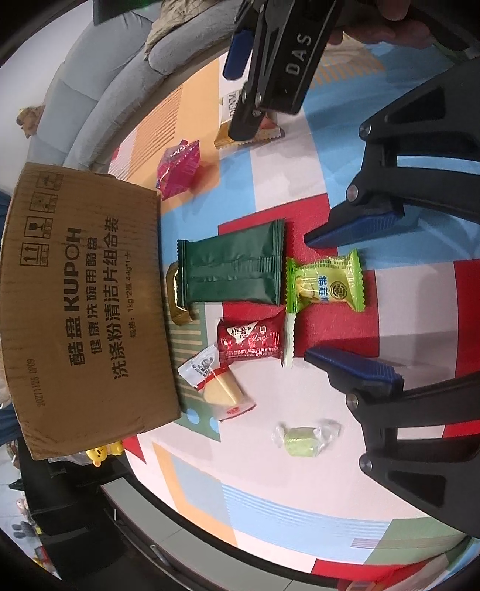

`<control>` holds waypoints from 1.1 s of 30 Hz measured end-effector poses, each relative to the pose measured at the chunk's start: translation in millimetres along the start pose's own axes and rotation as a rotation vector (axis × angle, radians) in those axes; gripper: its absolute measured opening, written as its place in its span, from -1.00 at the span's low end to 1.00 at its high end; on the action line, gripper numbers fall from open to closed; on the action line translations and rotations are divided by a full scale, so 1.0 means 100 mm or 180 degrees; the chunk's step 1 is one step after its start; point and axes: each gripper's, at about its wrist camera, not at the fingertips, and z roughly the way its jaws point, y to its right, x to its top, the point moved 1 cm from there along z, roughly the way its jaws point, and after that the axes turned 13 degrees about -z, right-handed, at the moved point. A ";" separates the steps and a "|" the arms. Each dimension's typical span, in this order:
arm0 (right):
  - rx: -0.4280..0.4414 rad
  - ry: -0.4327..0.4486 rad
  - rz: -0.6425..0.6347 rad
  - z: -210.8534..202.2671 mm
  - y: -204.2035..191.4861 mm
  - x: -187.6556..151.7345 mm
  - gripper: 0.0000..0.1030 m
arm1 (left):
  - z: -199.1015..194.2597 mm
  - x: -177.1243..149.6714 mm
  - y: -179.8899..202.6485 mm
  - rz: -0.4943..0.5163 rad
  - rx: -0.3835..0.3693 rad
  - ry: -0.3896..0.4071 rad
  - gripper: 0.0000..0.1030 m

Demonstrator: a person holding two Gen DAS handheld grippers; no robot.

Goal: Organize snacks
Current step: 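Grasp the green-yellow snack packet with the left tool while the right tool grasps the DENMAS packet, then lift and carry both held packets over the cardboard box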

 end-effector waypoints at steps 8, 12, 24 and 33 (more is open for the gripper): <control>0.0020 -0.0038 -0.0001 0.05 -0.03 -0.02 0.68 | -0.01 -0.01 0.04 0.0010 -0.0057 -0.0018 -0.39; 0.0056 -0.0062 0.0009 0.08 -0.03 -0.04 0.50 | -0.02 0.00 0.04 0.0013 -0.0068 -0.0023 -0.54; 0.0139 -0.0045 -0.0004 0.05 -0.06 -0.02 -0.04 | -0.09 0.01 0.04 0.0012 -0.0069 0.0035 -0.55; 0.0121 0.0040 0.0023 -0.13 -0.04 0.02 -0.06 | -0.26 0.04 0.05 0.0032 -0.0080 0.0152 -0.55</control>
